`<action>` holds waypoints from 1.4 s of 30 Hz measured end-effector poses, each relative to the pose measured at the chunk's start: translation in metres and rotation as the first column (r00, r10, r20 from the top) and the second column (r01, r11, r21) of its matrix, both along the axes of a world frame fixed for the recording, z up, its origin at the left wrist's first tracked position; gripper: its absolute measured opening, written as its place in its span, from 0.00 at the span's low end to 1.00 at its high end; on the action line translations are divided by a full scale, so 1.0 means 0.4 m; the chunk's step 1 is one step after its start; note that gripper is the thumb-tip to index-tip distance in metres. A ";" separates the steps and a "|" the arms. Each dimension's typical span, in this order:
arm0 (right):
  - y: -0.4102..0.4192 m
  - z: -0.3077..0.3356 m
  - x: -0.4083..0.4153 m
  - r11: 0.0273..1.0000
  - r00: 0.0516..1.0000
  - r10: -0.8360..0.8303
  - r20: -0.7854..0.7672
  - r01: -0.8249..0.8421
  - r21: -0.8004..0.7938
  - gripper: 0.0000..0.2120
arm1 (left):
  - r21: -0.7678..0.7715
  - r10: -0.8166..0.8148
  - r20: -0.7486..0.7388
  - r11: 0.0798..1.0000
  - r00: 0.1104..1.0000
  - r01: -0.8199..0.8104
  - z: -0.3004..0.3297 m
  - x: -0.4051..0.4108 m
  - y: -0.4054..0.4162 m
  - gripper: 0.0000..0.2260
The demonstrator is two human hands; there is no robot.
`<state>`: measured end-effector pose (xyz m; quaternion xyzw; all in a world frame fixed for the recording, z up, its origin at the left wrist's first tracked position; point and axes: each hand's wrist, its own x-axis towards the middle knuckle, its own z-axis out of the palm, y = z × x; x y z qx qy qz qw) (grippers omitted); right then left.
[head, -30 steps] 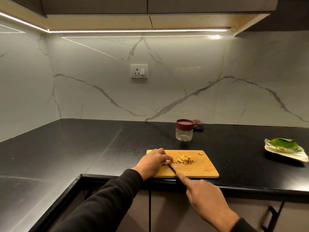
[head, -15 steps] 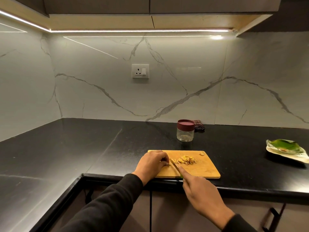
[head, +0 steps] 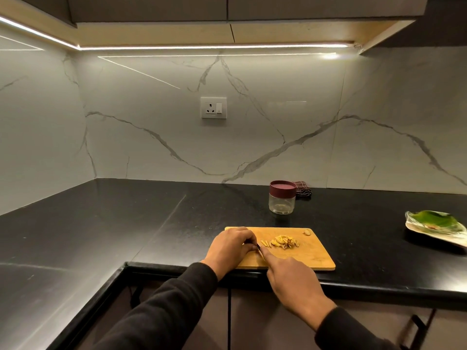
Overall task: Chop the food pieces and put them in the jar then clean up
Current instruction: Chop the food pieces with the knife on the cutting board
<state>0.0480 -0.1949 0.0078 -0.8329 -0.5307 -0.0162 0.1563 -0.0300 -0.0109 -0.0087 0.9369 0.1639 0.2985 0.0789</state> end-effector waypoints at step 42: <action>-0.081 -0.009 0.012 0.995 0.988 -0.022 0.156 0.036 -0.089 0.30 | 0.067 -0.060 -0.136 0.995 0.989 0.069 0.001 0.014 0.012 0.14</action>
